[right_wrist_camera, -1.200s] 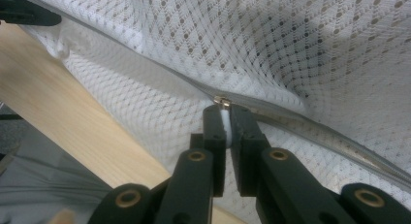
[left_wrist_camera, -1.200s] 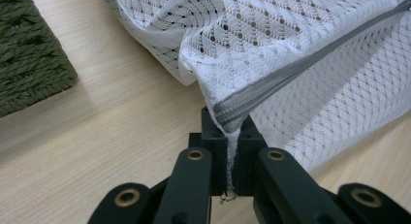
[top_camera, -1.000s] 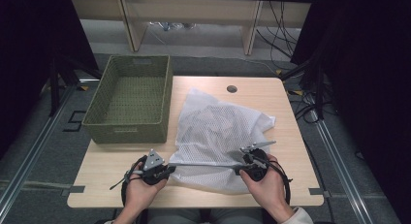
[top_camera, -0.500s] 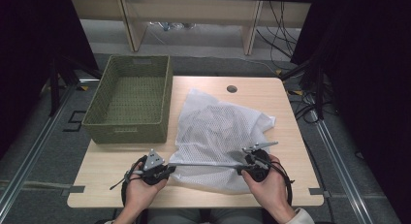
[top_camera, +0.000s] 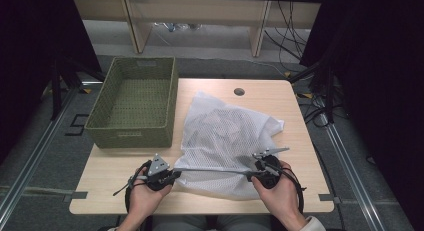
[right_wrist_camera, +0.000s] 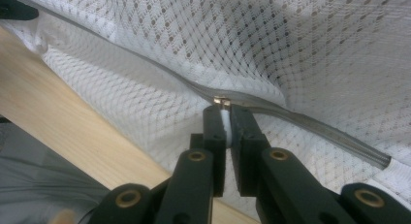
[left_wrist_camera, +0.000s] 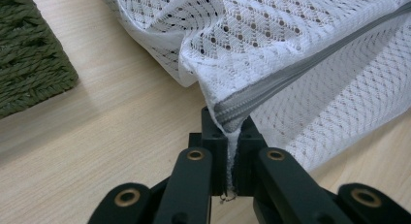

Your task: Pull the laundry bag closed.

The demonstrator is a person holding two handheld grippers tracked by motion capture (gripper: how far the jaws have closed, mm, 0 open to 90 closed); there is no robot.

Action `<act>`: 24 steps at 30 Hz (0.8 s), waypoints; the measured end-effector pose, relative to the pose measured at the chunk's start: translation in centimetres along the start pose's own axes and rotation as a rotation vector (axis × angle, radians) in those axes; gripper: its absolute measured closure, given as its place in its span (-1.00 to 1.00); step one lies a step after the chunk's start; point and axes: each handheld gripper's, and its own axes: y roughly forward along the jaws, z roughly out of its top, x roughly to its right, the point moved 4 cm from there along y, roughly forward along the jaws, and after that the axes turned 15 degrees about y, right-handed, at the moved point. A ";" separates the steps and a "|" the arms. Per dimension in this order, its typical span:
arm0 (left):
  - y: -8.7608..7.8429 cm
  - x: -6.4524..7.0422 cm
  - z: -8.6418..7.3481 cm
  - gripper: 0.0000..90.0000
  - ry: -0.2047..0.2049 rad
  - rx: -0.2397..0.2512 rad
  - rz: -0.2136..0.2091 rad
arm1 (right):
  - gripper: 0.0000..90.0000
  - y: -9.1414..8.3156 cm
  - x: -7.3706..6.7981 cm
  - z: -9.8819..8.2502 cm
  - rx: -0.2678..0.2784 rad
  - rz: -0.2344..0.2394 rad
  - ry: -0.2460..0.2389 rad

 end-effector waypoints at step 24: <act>-0.1 -0.3 -0.1 0.93 0.012 -0.006 0.012 | 0.93 -0.5 1.0 -0.4 0.005 -0.012 0.003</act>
